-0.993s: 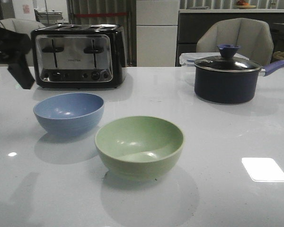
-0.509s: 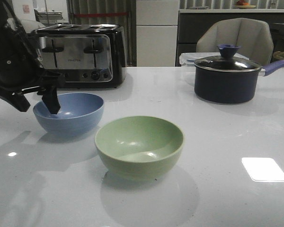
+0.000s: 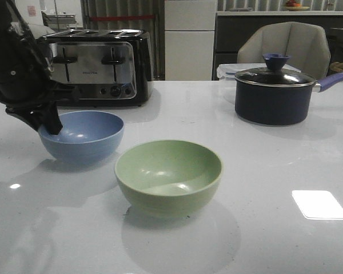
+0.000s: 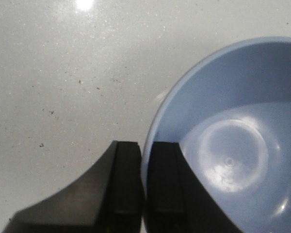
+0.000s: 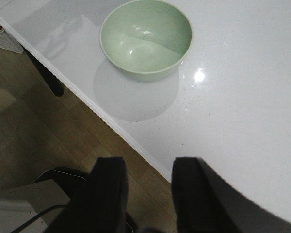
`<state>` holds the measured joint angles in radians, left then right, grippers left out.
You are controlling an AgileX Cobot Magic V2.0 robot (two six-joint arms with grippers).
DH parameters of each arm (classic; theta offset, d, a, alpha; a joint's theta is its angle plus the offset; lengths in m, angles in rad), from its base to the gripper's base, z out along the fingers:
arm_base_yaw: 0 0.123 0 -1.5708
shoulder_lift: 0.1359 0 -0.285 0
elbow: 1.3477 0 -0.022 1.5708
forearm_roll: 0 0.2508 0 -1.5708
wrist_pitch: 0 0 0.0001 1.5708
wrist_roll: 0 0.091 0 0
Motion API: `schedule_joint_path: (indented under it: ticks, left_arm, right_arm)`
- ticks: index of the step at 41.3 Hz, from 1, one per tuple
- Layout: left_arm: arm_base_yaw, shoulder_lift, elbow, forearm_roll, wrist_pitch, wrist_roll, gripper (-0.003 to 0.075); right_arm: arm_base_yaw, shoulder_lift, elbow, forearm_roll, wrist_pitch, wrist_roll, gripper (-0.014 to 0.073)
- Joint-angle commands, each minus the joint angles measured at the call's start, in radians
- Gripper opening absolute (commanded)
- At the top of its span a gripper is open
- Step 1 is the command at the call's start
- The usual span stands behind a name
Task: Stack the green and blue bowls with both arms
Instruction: 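Lift the blue bowl with the left gripper over the green bowl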
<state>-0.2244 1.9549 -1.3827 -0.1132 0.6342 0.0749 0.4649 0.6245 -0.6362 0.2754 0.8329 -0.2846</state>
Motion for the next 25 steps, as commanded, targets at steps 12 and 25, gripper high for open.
schedule_joint_path:
  ticks: [12,25]
  left_arm:
    - [-0.044,-0.310,-0.037,-0.080,0.168,0.086,0.0093]
    - [-0.219,-0.419,-0.035,-0.129,0.196,0.130,0.0093]
  right_arm:
    - [0.000,-0.002,-0.026,0.010,-0.056,-0.011,0.0358]
    - [0.000,-0.002,-0.026,0.010,-0.055,-0.011,0.0358]
